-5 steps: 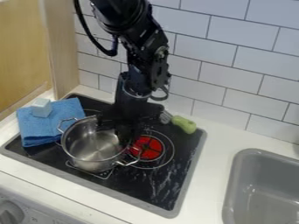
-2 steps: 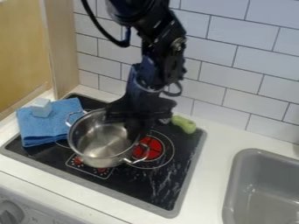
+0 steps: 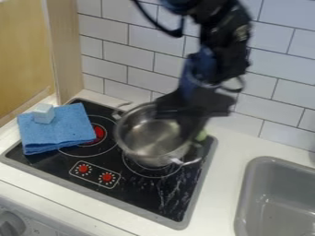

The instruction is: Put the silver pot between the stove and the sink

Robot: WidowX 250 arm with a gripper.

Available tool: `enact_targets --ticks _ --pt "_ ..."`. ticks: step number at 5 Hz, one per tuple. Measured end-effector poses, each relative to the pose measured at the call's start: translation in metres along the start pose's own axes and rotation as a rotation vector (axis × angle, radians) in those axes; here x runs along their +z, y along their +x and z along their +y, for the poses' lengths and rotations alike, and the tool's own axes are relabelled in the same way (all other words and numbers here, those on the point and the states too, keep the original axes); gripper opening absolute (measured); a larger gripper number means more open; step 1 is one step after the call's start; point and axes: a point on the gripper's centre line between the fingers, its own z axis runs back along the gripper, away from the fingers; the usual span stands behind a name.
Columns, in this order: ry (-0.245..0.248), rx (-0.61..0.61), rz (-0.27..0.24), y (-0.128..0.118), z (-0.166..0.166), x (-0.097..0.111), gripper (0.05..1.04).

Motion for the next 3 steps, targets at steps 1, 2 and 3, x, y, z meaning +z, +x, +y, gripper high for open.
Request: enact_targets --ticks 1,2,3 --pt "-0.037 -0.048 0.015 -0.003 -0.034 0.0 0.063" --pt "-0.053 -0.1 0.028 -0.003 -0.063 -0.005 0.063" --pt "-0.022 -0.167 0.033 -0.01 -0.079 -0.016 0.063"
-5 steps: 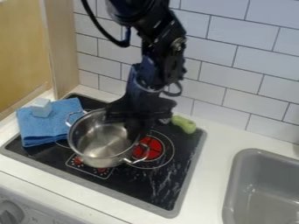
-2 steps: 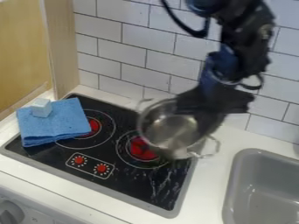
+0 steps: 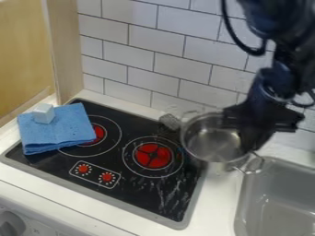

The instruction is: Put the silver pot between the stove and the sink

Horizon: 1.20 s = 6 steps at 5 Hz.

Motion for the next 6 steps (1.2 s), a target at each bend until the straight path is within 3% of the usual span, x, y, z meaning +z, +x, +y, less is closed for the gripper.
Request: enact_targets --ticks 2,3,4,6 --pt "0.041 -0.057 0.038 -0.001 -0.01 -0.021 0.063" --pt "0.035 -0.075 0.049 0.0 -0.016 -0.025 0.091" --pt "0.048 -0.077 0.076 -0.002 -0.018 -0.028 0.267" --pt "0.053 -0.059 0.069 0.0 -0.017 -0.028 0.853"
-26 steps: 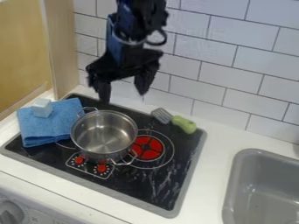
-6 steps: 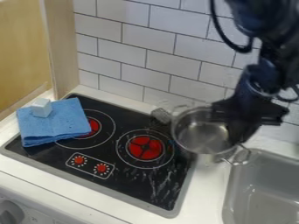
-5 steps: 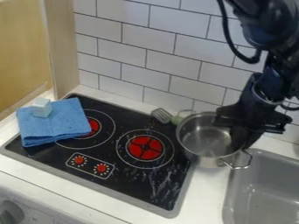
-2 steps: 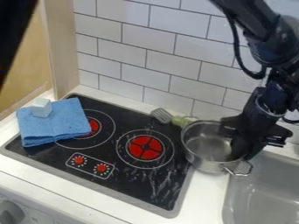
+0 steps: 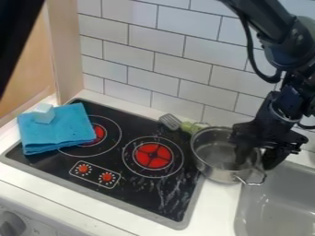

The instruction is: Put the silver pot between the stove and the sink

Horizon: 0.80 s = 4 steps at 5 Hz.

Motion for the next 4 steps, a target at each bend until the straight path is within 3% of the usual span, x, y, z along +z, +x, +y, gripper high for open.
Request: enact_targets --ticks 1,2,4 --pt "-0.011 0.009 -0.005 0.001 0.0 0.001 1.022" --pt "-0.071 0.032 -0.048 0.006 0.008 0.03 1.005" --pt "-0.131 0.084 -0.123 0.006 0.033 0.072 0.999"
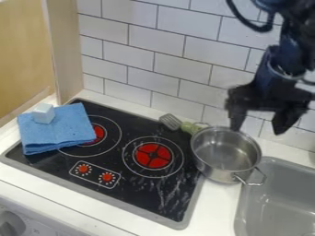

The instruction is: Put the silver pot between the stove and the sink

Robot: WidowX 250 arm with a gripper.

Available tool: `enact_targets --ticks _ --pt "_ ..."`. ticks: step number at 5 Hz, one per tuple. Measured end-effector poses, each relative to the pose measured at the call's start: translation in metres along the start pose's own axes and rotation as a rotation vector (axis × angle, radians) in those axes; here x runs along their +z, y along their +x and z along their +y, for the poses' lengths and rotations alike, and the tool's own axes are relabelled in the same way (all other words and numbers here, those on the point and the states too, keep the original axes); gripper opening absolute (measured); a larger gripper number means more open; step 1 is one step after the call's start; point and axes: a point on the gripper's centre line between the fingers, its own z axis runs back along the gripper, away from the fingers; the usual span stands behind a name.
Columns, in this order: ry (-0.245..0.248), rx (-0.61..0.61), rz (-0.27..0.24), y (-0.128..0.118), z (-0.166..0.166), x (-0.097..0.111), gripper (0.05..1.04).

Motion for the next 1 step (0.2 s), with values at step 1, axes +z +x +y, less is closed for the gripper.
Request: enact_targets --ticks 1 --pt "-0.037 0.015 -0.007 -0.0005 0.0068 0.0157 0.999"
